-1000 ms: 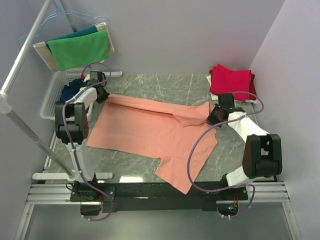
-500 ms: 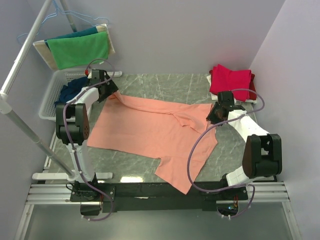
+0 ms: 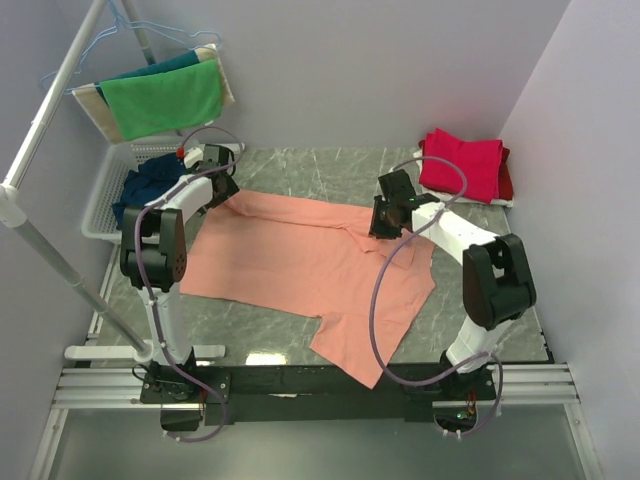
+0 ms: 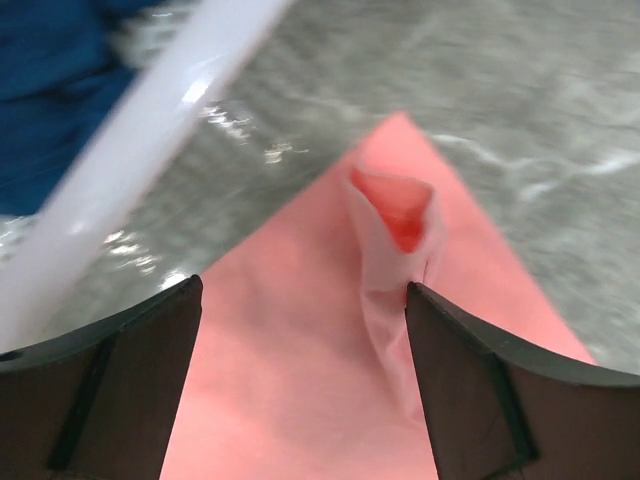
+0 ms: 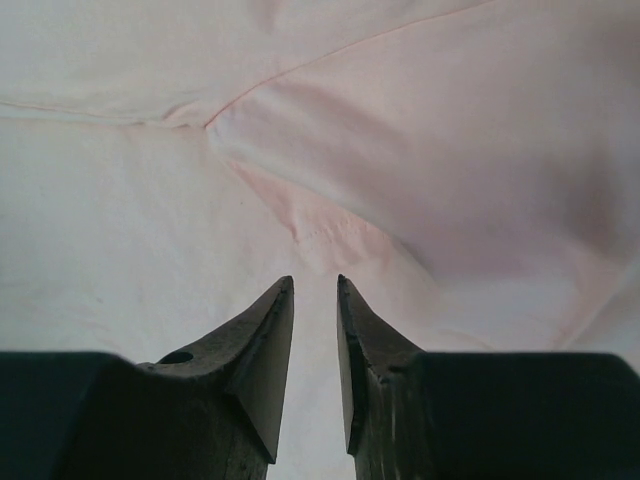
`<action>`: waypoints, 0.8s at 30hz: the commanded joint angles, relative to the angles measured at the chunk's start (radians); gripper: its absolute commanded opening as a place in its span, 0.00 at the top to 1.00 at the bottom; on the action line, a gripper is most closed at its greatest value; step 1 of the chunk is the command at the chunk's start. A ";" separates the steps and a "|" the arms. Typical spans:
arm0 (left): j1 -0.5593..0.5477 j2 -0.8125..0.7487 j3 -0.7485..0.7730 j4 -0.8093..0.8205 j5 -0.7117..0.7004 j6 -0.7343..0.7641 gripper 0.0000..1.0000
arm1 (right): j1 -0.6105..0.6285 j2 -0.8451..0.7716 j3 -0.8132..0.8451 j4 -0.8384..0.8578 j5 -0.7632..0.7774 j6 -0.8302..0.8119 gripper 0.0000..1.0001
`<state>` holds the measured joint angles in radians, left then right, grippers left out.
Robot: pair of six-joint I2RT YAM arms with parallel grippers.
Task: Fold and stack the t-shirts
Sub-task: Fold the tshirt
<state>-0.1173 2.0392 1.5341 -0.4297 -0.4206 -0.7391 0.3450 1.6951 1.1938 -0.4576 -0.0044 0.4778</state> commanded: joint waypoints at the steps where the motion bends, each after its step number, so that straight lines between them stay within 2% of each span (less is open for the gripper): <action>1: -0.019 -0.036 0.049 -0.110 -0.236 -0.063 0.13 | 0.011 0.069 0.061 -0.010 -0.020 -0.018 0.69; 4: -0.031 -0.043 0.049 -0.139 -0.282 -0.088 0.14 | 0.009 0.095 0.070 -0.019 -0.017 -0.011 0.70; 11: -0.056 -0.060 0.067 -0.198 -0.325 -0.131 0.30 | 0.008 0.150 0.122 -0.101 0.049 0.041 0.72; 14: -0.074 -0.097 0.040 -0.176 -0.300 -0.125 0.29 | 0.008 0.164 0.132 -0.122 0.060 0.050 0.71; 19: -0.096 -0.125 0.021 -0.144 -0.218 -0.079 0.21 | 0.008 0.175 0.136 -0.187 0.012 0.033 0.71; 24: -0.102 -0.123 0.034 -0.121 -0.130 0.000 0.18 | 0.032 0.094 0.066 -0.236 -0.045 -0.013 0.70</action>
<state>-0.2146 1.9537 1.5570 -0.5835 -0.6285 -0.8066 0.3534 1.8568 1.2934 -0.6250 -0.0074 0.4984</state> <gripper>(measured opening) 0.819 0.289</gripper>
